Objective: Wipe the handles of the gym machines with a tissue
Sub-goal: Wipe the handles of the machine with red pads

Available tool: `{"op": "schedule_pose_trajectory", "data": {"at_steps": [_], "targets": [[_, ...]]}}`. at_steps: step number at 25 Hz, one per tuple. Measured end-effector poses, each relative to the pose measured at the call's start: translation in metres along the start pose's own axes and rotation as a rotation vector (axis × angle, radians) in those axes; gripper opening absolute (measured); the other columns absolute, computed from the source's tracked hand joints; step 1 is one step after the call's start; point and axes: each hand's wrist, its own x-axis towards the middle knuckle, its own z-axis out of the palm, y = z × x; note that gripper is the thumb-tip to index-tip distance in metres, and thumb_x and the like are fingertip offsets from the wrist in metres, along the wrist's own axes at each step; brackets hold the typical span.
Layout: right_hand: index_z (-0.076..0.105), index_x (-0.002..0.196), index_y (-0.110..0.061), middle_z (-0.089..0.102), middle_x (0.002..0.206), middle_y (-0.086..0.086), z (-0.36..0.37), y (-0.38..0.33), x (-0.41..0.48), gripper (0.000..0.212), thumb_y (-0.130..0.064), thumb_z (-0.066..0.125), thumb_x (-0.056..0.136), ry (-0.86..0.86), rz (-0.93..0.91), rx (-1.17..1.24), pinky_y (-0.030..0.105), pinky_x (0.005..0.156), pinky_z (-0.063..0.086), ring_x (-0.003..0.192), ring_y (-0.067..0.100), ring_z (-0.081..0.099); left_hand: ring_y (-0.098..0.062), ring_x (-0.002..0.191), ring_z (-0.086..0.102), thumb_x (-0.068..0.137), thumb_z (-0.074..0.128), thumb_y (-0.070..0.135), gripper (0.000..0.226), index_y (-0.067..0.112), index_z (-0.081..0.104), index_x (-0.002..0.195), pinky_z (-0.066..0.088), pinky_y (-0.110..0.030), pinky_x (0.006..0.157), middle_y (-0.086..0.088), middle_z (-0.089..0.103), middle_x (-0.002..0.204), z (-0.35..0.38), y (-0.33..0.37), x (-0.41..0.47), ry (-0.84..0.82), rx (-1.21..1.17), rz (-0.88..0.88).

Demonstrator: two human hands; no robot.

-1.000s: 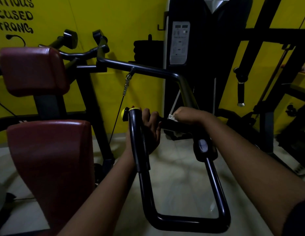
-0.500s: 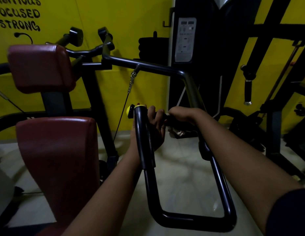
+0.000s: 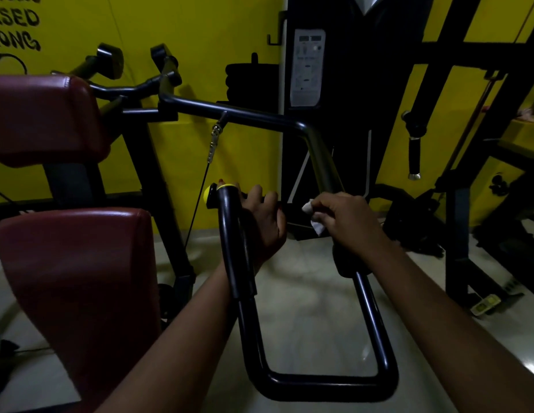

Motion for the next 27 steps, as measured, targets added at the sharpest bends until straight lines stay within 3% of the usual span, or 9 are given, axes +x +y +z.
{"op": "schedule_pose_trajectory", "data": {"at_steps": [3, 7, 9, 11, 14, 17, 20, 24, 27], "targets": [[0.074, 0.093, -0.014, 0.071, 0.093, 0.008, 0.01, -0.009, 0.001, 0.014, -0.013, 0.072, 0.079, 0.065, -0.181, -0.042, 0.03, 0.076, 0.052, 0.088, 0.023, 0.066, -0.034, 0.091, 0.052, 0.084, 0.041, 0.038, 0.026, 0.017, 0.057, 0.087, 0.034, -0.045, 0.092, -0.003, 0.055, 0.082, 0.0, 0.003, 0.003, -0.089, 0.017, 0.093], [0.069, 0.089, -0.002, 0.067, 0.097, 0.011, 0.009, -0.007, -0.006, 0.017, -0.01, 0.072, 0.074, 0.035, -0.348, -0.216, 0.032, 0.072, 0.052, 0.088, 0.031, 0.062, -0.024, 0.086, 0.059, 0.08, 0.052, 0.043, 0.023, 0.024, 0.063, 0.09, 0.024, -0.041, 0.086, 0.003, 0.059, 0.082, -0.007, 0.009, -0.001, -0.056, 0.176, 0.182], [0.067, 0.082, 0.0, 0.065, 0.091, 0.01, 0.0, 0.003, -0.014, 0.015, 0.003, 0.073, 0.069, 0.053, -0.27, -0.192, 0.024, 0.07, 0.049, 0.087, 0.022, 0.063, -0.027, 0.09, 0.06, 0.079, 0.054, 0.043, 0.027, 0.024, 0.066, 0.095, 0.023, -0.043, 0.089, 0.003, 0.061, 0.085, -0.008, 0.008, 0.0, -0.073, 0.191, 0.183], [0.066, 0.082, -0.003, 0.065, 0.086, 0.006, -0.004, 0.006, -0.013, 0.018, 0.011, 0.063, 0.072, 0.118, -0.066, -0.022, 0.009, 0.062, 0.041, 0.079, 0.0, 0.061, -0.03, 0.098, 0.061, 0.08, 0.055, 0.043, 0.03, 0.024, 0.066, 0.099, 0.021, -0.045, 0.093, 0.001, 0.063, 0.089, -0.008, 0.007, -0.001, -0.116, 0.192, 0.174], [0.068, 0.104, -0.02, 0.07, 0.097, -0.002, -0.003, 0.006, -0.004, 0.037, 0.005, 0.061, 0.078, 0.049, 0.021, 0.022, 0.009, 0.068, 0.047, 0.084, 0.002, 0.063, -0.037, 0.115, 0.054, 0.083, 0.048, 0.044, 0.034, 0.026, 0.061, 0.109, 0.017, -0.055, 0.1, 0.001, 0.062, 0.099, -0.007, 0.012, -0.002, -0.198, 0.153, 0.138], [0.067, 0.112, -0.02, 0.07, 0.099, -0.009, -0.007, 0.01, -0.012, 0.038, 0.003, 0.064, 0.082, 0.081, 0.03, 0.148, 0.001, 0.077, 0.043, 0.092, -0.005, 0.062, -0.034, 0.115, 0.05, 0.089, 0.039, 0.042, 0.029, 0.023, 0.055, 0.105, 0.005, -0.067, 0.108, 0.001, 0.058, 0.1, -0.003, 0.021, -0.001, -0.243, 0.129, 0.118], [0.071, 0.094, -0.015, 0.074, 0.091, -0.004, -0.006, 0.008, -0.027, 0.021, -0.003, 0.074, 0.078, 0.203, -0.028, 0.111, 0.012, 0.078, 0.05, 0.086, 0.003, 0.067, -0.029, 0.105, 0.052, 0.089, 0.036, 0.043, 0.028, 0.022, 0.052, 0.097, -0.001, -0.071, 0.107, 0.003, 0.055, 0.095, 0.0, 0.027, 0.0, -0.243, 0.124, 0.102], [0.073, 0.094, -0.016, 0.071, 0.087, 0.003, 0.005, 0.0, -0.011, 0.018, -0.005, 0.064, 0.082, 0.183, -0.145, -0.027, 0.027, 0.075, 0.048, 0.085, 0.017, 0.063, -0.03, 0.097, 0.051, 0.091, 0.032, 0.043, 0.03, 0.021, 0.05, 0.093, 0.0, -0.072, 0.108, 0.001, 0.052, 0.091, 0.001, 0.031, 0.0, -0.233, 0.108, 0.079], [0.07, 0.099, -0.018, 0.067, 0.086, 0.01, 0.012, -0.004, 0.008, 0.015, -0.017, 0.057, 0.091, 0.06, 0.02, -0.025, 0.036, 0.07, 0.05, 0.08, 0.023, 0.063, -0.029, 0.094, 0.051, 0.094, 0.03, 0.043, 0.031, 0.02, 0.051, 0.094, 0.004, -0.071, 0.108, -0.001, 0.052, 0.089, 0.002, 0.032, 0.0, -0.217, 0.105, 0.081]]}}
